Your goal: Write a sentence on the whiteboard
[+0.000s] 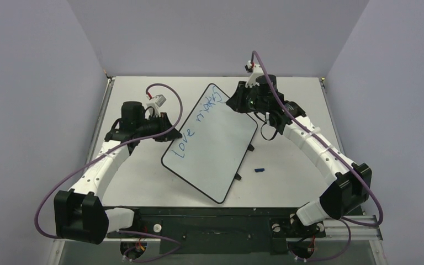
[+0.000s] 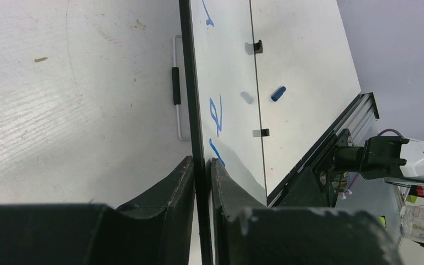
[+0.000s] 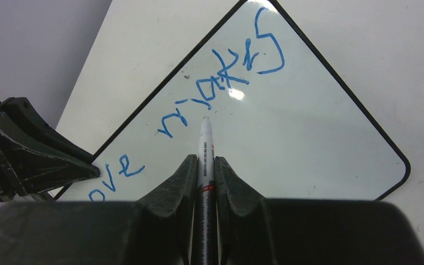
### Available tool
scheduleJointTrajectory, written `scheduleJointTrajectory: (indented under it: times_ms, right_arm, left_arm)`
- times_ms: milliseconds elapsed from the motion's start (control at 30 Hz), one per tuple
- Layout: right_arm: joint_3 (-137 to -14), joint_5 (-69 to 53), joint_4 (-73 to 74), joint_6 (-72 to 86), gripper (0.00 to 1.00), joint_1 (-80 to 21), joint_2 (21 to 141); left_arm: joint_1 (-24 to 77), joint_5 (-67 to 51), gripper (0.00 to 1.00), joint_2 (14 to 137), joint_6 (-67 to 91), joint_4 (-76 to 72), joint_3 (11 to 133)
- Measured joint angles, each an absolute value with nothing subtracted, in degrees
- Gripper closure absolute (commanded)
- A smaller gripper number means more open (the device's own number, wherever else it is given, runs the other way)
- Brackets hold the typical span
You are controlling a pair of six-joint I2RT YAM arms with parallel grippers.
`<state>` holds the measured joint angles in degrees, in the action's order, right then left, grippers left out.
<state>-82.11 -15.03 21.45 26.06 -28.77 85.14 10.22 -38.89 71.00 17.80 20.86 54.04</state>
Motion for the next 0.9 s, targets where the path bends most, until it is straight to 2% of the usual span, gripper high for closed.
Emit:
scheduleJointTrajectory:
  times_ms: [300, 800, 900]
  right_arm:
    - [-77.2, -15.0, 21.1, 26.2, 1.0, -27.8, 82.5]
    - [-75.0, -15.1, 19.4, 26.3, 1.0, -27.0, 80.9]
    - [-74.8, -15.1, 19.4, 26.3, 1.0, -26.9, 80.9]
  left_arm:
    - [10.5, -38.8, 0.82, 71.7, 19.4, 18.9, 53.8]
    - [11.9, -36.9, 0.77, 66.9, 25.5, 10.8, 45.5]
    - [12.1, -36.9, 0.73, 66.9, 26.2, 9.8, 44.7]
